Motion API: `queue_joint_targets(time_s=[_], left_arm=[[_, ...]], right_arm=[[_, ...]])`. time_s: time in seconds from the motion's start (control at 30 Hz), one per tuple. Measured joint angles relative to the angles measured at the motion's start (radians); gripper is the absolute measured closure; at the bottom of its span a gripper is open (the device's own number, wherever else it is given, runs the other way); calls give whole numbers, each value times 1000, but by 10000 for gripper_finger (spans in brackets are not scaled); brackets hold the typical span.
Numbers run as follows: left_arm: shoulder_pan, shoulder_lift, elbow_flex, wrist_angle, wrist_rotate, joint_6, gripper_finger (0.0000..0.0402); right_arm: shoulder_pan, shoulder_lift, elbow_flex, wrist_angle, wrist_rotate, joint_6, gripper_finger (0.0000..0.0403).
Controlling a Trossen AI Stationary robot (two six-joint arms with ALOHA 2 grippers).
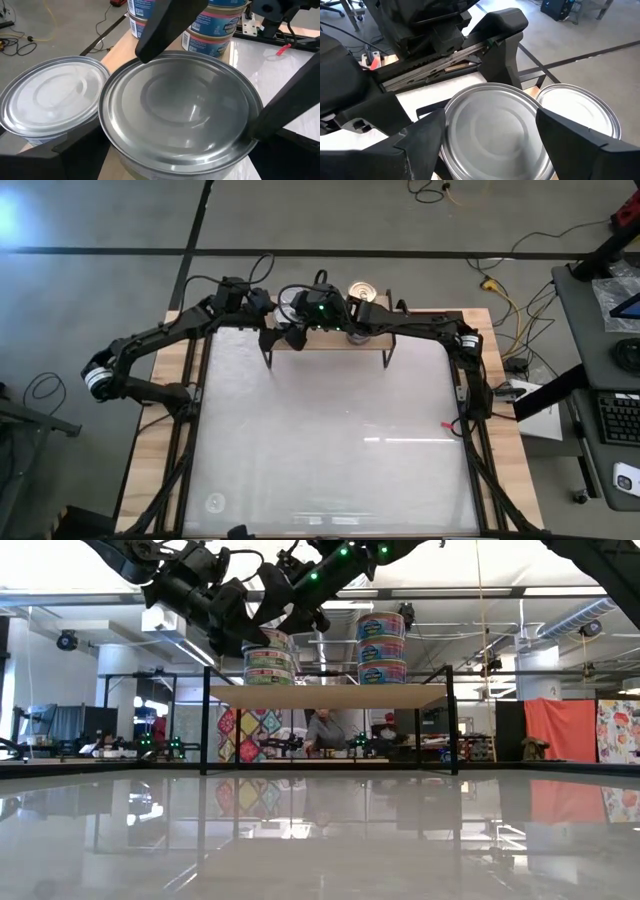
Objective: Stack canned seafood by type on shelf
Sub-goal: Stack the green tuna can on top of the green tuna can on the shelf
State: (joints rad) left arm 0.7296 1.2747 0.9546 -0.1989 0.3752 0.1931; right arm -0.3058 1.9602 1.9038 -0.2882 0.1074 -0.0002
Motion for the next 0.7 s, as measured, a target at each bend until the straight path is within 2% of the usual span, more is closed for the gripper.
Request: queue_joint_targets(time_s=[0.7], left_arm=[[-29, 0, 57, -125, 0, 74, 2]], right_arm=[[0, 0, 0, -36, -2, 0, 96]])
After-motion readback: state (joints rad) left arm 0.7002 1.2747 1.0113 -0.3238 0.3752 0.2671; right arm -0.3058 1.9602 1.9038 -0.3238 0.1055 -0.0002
